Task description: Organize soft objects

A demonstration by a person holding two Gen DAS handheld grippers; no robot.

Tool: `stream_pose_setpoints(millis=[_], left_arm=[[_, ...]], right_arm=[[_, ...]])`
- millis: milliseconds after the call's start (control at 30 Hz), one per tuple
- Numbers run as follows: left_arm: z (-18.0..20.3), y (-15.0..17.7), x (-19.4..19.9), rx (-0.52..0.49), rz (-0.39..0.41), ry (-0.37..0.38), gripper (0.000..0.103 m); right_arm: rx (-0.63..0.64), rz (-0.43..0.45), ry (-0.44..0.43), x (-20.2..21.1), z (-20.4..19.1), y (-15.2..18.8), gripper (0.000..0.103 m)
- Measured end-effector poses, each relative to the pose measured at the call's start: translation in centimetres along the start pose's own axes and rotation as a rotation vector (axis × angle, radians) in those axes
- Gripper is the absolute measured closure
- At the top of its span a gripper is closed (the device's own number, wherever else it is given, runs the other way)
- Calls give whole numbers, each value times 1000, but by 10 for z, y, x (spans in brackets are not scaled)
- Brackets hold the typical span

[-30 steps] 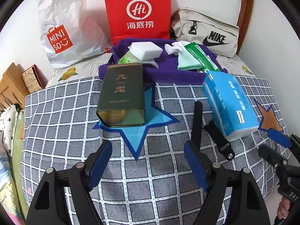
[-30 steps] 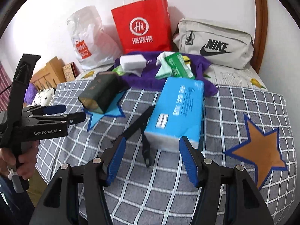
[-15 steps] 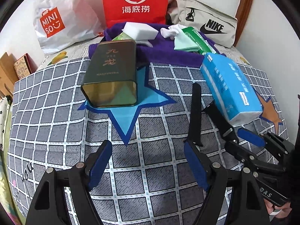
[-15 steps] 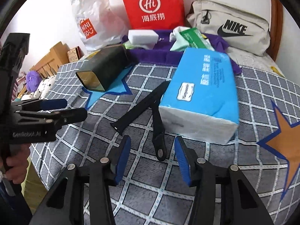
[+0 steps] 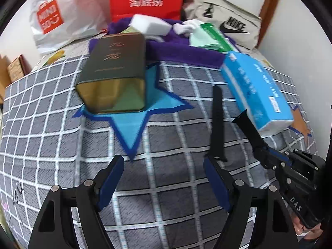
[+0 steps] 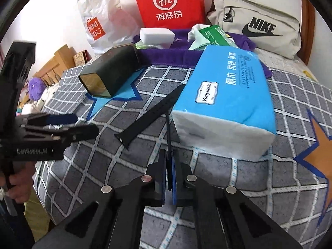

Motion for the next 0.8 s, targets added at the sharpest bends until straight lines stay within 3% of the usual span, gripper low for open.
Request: stream_pose_setpoints(millis=[167, 433, 533, 600, 800], left_arm=[[28, -7, 0, -75, 29, 48, 26], [68, -4, -23, -205, 32, -17, 28], [69, -4, -20, -202, 68, 18, 49], [65, -1, -16, -213, 73, 29, 74], [43, 16, -7, -207, 46, 17, 77]], right_arm=[[24, -1, 34, 18, -3, 14, 99], [-21, 25, 82, 49, 13, 34, 99], [-33, 31, 85, 53, 17, 36, 99], [-41, 32, 89, 53, 21, 36, 99], [-56, 43, 77, 46, 26, 31, 99]])
Point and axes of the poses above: each gripper's, at about its wrist camera, not at the fingertips, and x roughly against the way its jaws point, z to its right, y to its underside, the point moved 7 cm from there along -x, roughly the way its jaws point, and after that the axes turned 10 degrees about -y, right-handed, at the moved point
